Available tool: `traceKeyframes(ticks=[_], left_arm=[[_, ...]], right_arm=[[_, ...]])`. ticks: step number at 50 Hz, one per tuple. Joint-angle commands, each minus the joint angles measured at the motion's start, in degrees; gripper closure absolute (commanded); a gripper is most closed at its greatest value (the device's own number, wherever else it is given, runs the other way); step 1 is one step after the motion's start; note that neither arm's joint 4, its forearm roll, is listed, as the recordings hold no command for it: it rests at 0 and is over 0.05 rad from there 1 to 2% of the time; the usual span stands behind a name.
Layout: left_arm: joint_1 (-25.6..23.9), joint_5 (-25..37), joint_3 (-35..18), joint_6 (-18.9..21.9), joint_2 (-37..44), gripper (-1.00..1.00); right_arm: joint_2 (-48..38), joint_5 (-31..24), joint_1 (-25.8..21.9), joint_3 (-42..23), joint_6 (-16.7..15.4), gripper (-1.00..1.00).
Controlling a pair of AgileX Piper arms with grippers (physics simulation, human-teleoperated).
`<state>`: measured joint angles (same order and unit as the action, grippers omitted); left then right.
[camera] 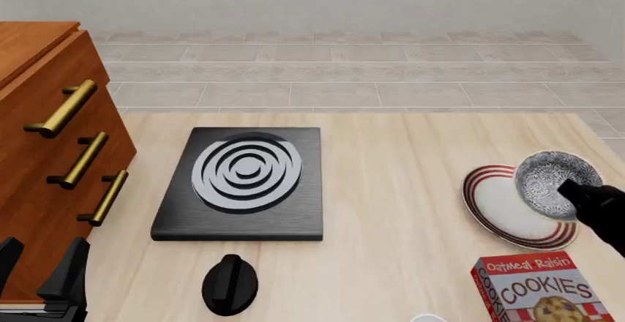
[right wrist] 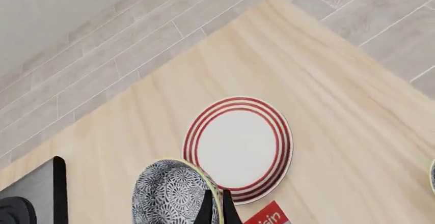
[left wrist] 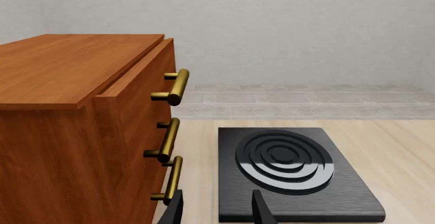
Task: Pick the akita bowl on the cookies box and place it on the plate.
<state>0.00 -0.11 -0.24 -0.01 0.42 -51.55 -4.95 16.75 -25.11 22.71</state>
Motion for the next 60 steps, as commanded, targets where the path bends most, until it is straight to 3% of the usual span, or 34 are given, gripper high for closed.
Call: traceKeyframes(ticks=[1, 30, 60], left_arm=[[0.0, 0.0, 0.0, 0.0, 0.0, -1.0], [0.0, 0.0, 0.0, -0.01, 0.0, -1.0], [-0.01, 0.0, 0.0, 0.0, 0.0, -1.0]], right_arm=[[-4.48, 3.1, 1.17, -0.38, 1.76, 1.0], [-17.32, 12.81, 1.43, 1.02, 7.06, 1.0], [-27.37, 17.9, 3.0, -2.34, 7.93, 1.0]])
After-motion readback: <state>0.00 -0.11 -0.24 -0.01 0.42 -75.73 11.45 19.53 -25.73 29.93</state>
